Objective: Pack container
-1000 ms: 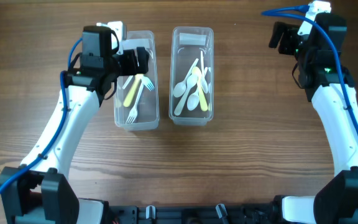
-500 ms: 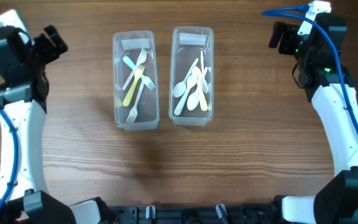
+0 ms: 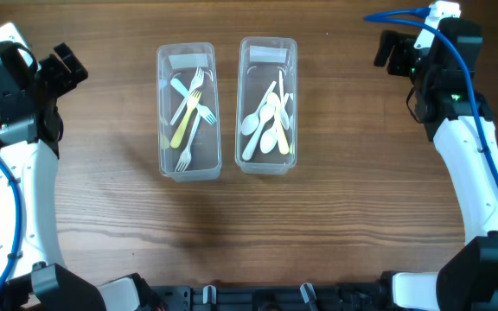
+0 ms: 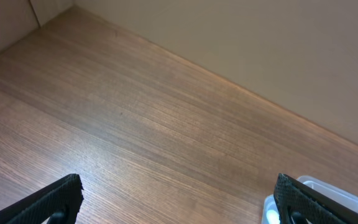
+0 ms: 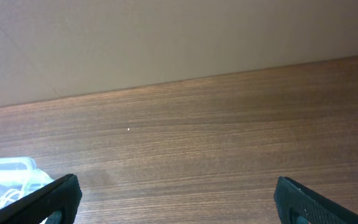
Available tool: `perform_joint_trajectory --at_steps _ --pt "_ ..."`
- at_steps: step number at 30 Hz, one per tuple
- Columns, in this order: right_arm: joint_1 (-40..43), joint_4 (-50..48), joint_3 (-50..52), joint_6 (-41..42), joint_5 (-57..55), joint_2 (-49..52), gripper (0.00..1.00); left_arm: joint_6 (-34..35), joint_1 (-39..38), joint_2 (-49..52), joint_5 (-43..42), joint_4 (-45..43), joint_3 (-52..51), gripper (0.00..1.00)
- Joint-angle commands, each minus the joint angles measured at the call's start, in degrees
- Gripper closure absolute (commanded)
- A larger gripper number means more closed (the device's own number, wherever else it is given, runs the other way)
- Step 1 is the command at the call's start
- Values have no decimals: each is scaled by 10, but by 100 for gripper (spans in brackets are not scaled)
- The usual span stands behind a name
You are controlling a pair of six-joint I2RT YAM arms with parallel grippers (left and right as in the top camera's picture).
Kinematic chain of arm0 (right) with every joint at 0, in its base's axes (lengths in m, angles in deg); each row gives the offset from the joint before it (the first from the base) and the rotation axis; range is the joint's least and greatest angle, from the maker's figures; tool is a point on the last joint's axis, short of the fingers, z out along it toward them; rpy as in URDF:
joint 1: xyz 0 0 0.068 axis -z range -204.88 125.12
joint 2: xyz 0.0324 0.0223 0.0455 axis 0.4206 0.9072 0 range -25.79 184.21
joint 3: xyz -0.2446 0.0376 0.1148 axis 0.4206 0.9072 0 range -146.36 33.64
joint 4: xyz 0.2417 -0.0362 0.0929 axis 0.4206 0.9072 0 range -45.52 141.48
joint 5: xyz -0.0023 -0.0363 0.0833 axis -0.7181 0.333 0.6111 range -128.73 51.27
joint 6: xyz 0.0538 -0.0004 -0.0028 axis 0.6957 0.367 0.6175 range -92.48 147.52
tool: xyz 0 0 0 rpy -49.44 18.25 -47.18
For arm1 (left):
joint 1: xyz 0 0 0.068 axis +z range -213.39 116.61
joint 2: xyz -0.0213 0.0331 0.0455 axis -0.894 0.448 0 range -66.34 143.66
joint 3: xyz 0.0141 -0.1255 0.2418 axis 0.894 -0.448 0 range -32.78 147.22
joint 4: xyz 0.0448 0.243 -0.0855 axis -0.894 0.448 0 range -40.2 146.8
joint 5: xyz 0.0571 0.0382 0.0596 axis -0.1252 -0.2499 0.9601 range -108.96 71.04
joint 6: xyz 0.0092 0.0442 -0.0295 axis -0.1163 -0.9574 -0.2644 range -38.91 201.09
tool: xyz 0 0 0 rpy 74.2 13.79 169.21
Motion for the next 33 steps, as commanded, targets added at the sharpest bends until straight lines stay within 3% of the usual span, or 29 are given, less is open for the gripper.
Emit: perform_joint_trajectory --at_steps 1,12,20,28,33 --pt "1 -1 -2 -3 -10 -5 0 3 3 -5 3 5 3 0" --pt "1 -1 -2 -4 -14 -5 0 3 3 -5 3 9 3 0" --pt "1 20 -2 -14 -139 -22 0 3 3 -5 3 9 3 0" --pt "1 9 -2 -16 -147 -194 0 3 3 -5 3 9 3 0" --pt "1 68 6 -17 -147 -356 0 3 3 -5 3 9 3 0"
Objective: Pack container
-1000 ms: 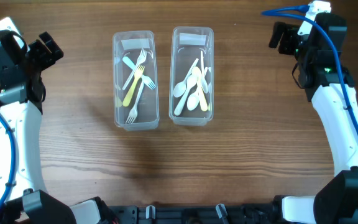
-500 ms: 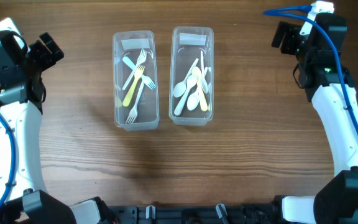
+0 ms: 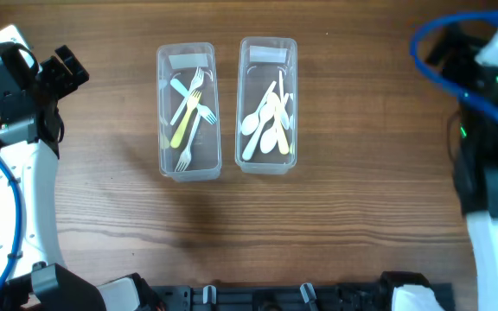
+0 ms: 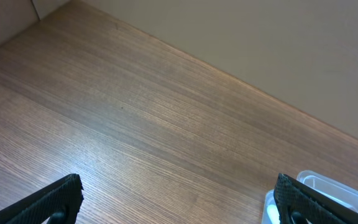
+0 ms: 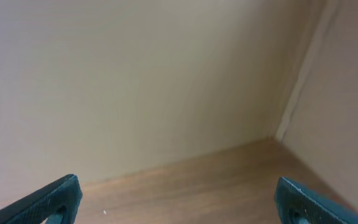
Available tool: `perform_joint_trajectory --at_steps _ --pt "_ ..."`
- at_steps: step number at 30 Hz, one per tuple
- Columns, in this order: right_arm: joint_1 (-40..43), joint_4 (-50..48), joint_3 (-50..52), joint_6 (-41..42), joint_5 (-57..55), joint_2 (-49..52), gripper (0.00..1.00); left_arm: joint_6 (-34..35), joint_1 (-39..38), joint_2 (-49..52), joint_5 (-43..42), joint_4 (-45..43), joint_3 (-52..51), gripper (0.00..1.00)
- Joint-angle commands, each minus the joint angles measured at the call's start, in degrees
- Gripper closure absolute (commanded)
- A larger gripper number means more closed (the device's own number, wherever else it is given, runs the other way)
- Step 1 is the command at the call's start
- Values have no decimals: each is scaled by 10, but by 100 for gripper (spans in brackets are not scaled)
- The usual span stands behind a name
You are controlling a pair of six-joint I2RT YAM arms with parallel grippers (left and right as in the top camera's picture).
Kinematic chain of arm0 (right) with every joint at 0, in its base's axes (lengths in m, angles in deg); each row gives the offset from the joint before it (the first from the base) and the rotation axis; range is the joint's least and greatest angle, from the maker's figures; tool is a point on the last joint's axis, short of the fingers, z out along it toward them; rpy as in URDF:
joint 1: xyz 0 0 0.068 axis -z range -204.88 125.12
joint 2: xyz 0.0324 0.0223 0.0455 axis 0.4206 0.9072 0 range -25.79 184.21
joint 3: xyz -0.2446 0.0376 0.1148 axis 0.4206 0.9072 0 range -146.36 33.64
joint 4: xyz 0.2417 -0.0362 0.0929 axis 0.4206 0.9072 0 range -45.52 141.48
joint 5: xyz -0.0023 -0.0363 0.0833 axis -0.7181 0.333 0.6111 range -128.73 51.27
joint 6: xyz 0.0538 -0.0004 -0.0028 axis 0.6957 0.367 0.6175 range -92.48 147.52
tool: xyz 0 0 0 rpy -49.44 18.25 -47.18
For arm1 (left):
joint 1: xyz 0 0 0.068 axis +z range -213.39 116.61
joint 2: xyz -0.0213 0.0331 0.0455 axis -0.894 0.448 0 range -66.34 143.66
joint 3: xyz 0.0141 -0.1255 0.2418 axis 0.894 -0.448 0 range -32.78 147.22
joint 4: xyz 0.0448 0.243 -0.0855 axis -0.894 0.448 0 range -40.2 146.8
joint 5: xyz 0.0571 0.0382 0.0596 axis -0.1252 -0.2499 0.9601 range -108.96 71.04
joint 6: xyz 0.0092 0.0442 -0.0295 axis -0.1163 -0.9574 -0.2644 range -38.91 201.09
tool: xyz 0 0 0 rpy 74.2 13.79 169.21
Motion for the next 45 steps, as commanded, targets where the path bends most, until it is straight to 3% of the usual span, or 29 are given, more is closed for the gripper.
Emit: perform_joint_trajectory --at_steps 1,9,14,17,20,25,28,33,45 --pt "1 36 11 -4 -13 -110 0 3 3 -5 2 -2 3 0" --pt "1 159 89 73 1 -360 0 3 3 -5 2 -2 3 0" --pt "1 154 217 72 23 -490 0 3 3 -5 2 -2 3 0" --pt "1 97 308 71 44 -533 0 3 3 -5 2 -2 3 0" --pt "1 23 390 68 50 -542 0 3 3 -5 2 -2 3 0" --pt "1 -191 580 67 85 -542 0 3 3 -5 2 -2 3 0" --pt "1 -245 631 50 128 -546 0 3 3 -5 2 -2 3 0" --pt "1 -239 639 -29 212 -574 0 3 3 -5 2 -2 3 0" --pt "1 -151 639 38 181 -598 0 3 3 -5 2 -2 3 0"
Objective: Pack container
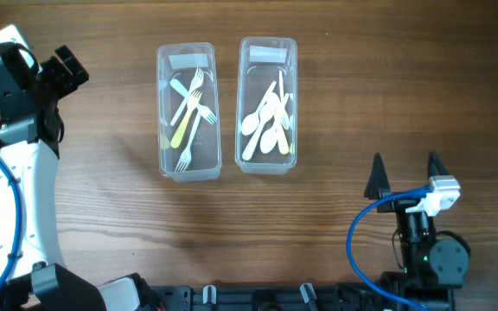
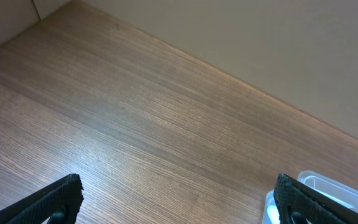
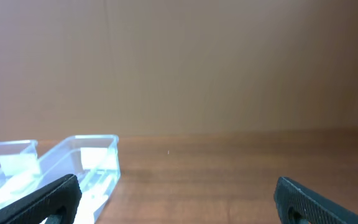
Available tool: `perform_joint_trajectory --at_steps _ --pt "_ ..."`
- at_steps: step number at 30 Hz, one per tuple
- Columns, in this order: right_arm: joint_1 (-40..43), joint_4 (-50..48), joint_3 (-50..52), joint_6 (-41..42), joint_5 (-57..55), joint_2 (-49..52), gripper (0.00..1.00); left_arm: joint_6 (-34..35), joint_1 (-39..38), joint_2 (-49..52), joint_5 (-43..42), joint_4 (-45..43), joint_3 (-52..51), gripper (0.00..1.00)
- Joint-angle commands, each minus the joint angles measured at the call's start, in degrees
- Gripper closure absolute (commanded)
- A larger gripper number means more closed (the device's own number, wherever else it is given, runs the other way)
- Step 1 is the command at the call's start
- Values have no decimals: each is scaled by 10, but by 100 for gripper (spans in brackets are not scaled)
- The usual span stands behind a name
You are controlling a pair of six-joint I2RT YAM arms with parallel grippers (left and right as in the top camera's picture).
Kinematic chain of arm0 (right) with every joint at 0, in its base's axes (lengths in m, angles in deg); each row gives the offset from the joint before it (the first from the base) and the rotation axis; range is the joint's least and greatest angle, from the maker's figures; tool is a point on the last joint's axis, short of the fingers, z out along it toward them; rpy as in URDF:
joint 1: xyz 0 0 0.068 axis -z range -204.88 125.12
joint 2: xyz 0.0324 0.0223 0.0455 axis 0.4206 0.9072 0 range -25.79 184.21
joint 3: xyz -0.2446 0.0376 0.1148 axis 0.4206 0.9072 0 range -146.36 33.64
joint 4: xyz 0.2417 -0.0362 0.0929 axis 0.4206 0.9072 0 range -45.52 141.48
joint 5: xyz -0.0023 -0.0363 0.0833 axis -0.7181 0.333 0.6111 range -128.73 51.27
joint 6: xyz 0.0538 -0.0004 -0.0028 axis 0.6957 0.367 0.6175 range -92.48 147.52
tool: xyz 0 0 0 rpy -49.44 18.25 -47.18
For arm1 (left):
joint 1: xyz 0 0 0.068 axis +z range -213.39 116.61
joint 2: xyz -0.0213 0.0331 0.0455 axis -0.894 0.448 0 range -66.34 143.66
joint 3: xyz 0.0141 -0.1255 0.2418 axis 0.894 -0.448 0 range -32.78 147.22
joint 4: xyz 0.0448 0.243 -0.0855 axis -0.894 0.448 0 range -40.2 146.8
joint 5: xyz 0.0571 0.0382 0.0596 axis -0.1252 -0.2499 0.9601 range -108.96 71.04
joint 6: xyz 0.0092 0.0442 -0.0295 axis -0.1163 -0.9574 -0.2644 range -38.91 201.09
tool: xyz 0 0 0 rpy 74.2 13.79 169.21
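Observation:
Two clear plastic containers stand side by side on the wooden table. The left container [image 1: 188,111] holds several forks, white, yellow and pale blue. The right container [image 1: 267,104] [image 3: 95,163] holds several white spoons. My left gripper [image 1: 64,65] [image 2: 178,202] is at the far left of the table, open and empty, a container corner [image 2: 328,196] at its right. My right gripper [image 1: 405,173] [image 3: 178,202] sits low at the front right near the table's edge, folded back over its base, open and empty, facing the containers.
Bare wood table [image 1: 335,155] surrounds the containers. A beige wall [image 3: 197,62] backs the table. A blue cable [image 1: 361,242] loops by the right arm's base.
The right arm has gone from the upper right of the table to a folded pose at the front right edge, its camera now facing the containers. Left arm unchanged.
Both arms were raised at the far corners, open and empty, with the cutlery lying sorted in the two containers. Then the right arm was blurred at the right side, facing the wall. Now it rests low at the front right. Nothing in the containers has changed.

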Motion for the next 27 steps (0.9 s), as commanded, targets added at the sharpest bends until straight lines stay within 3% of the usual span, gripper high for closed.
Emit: perform_joint_trajectory --at_steps 1,11,17,27 --pt "1 15 -2 25 -17 -9 0 3 3 -5 2 -2 3 0" --pt "1 44 31 24 -18 -9 0 3 3 -5 2 -2 3 0" --pt "1 42 31 -48 -18 -9 0 3 3 -5 2 -2 3 0" --pt "1 43 31 -48 -18 -9 0 3 3 -5 2 -2 3 0"
